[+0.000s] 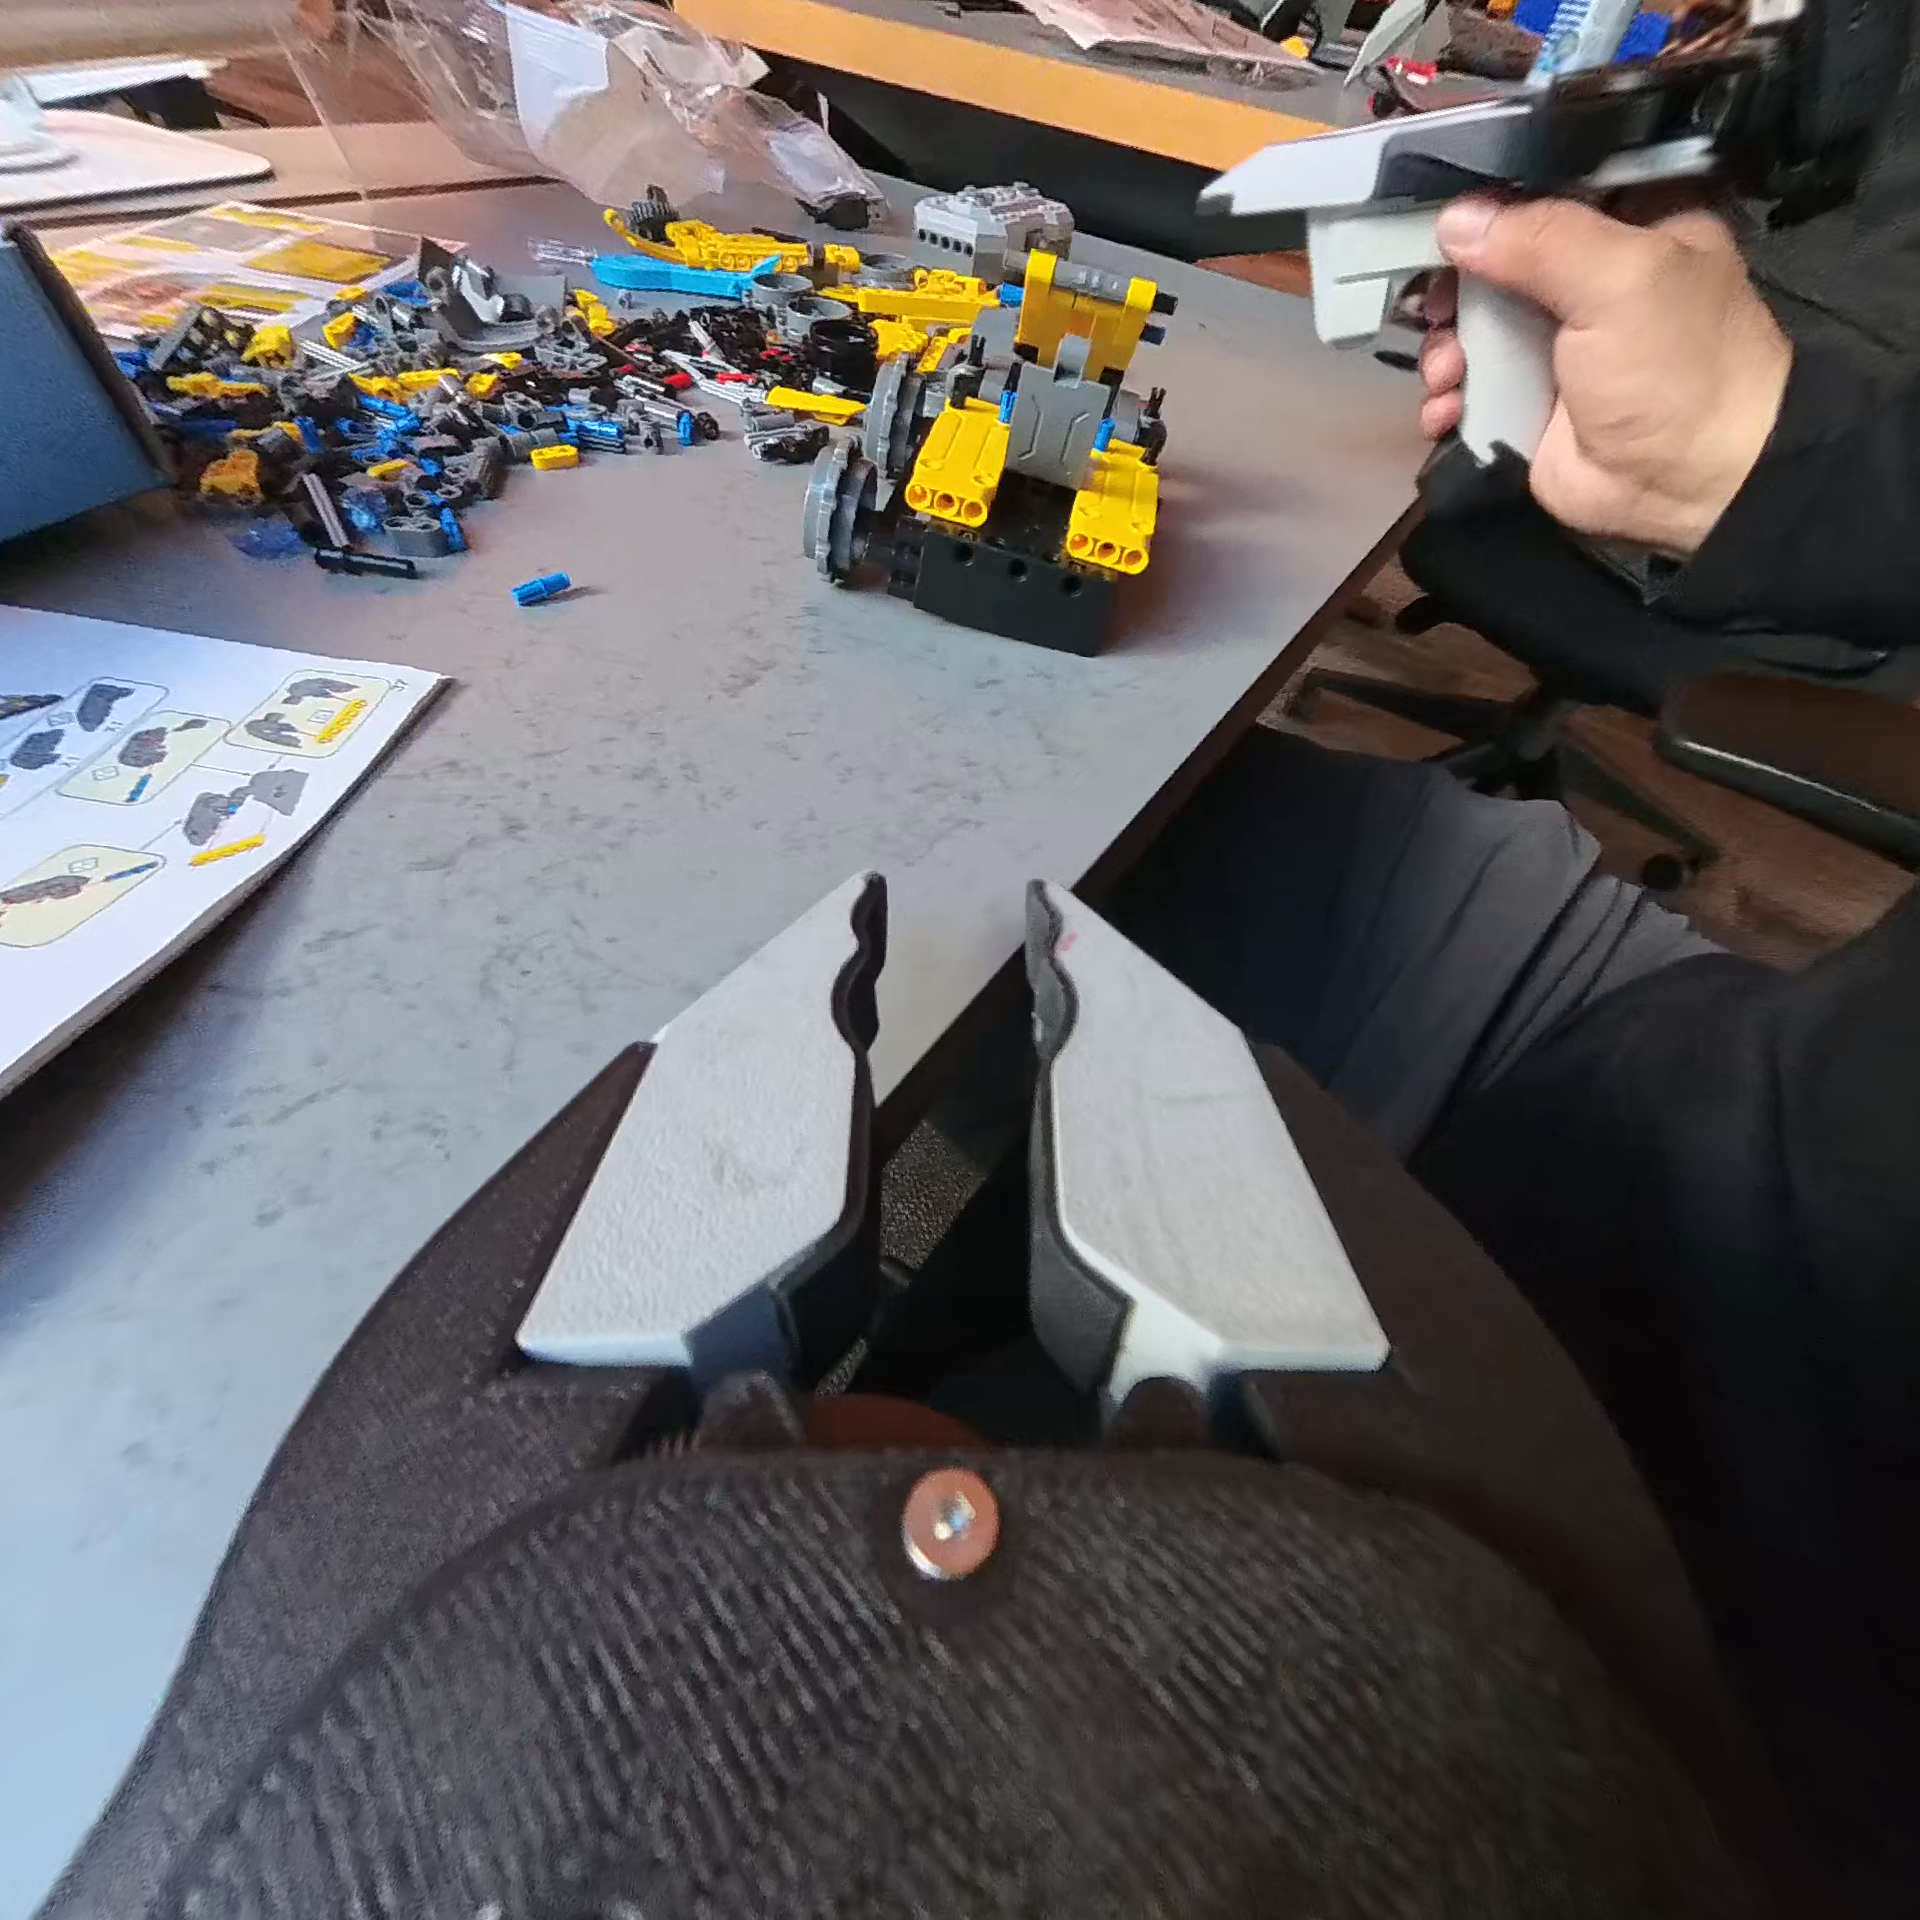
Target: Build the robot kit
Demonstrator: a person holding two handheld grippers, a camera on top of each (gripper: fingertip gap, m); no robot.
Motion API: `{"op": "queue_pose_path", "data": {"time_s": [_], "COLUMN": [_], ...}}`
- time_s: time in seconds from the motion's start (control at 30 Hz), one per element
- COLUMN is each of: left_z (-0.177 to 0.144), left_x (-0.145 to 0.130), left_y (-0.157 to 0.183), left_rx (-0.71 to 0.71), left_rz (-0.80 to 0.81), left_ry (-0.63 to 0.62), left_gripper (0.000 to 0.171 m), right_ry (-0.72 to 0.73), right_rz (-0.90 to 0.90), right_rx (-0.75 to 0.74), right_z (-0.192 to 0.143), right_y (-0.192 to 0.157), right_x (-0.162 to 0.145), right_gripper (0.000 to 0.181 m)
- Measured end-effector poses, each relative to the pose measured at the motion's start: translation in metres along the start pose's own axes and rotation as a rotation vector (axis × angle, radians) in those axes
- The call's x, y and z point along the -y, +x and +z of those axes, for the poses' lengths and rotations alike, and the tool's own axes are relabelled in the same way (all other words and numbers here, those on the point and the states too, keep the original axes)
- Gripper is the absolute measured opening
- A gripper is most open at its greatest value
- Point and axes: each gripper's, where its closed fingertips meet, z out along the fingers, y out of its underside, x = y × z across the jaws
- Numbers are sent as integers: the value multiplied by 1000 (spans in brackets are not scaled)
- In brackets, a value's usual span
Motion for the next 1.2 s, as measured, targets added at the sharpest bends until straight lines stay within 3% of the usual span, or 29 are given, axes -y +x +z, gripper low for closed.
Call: {"op": "queue_pose_path", "data": {"time_s": [0.07, 0.17, 0.5, 0.6, 0.77, 0.93, 1.07, 1.2], "left_z": [-3, -3, 9, 8, -13, -15, -9, -4], "left_x": [3, 4, -5, 2, 34, 31, 26, 24], "left_y": [-2, -6, -4, -7, -20, -33, -32, -29], "left_rx": [7, 35, 79, 93, 173, 210, 196, 180], "left_rz": [6, 33, 89, 70, 69, 48, 59, 86], "left_ry": [16, 23, -11, 31, 225, 213, 184, 160], "left_gripper": [21, 18, 14, 14, 12, 13, 13, 12], "right_ry": [-42, -124, -149, -134, -71, -148, -229, -364], "right_rz": [48, 85, 43, 115, 260, 236, 168, -8], "right_rx": [-30, -68, -83, -70, 10, 41, 150, 194], "right_z": [6, 15, 7, 1, -4, 0, 20, 71], "right_y": [11, 25, 42, 52, 58, 57, 48, 49], "right_x": [-2, -14, -23, -27, -23, -25, -13, -6], "right_gripper": [4, 28, 28, 30, 28, 29, 22, 14]}}
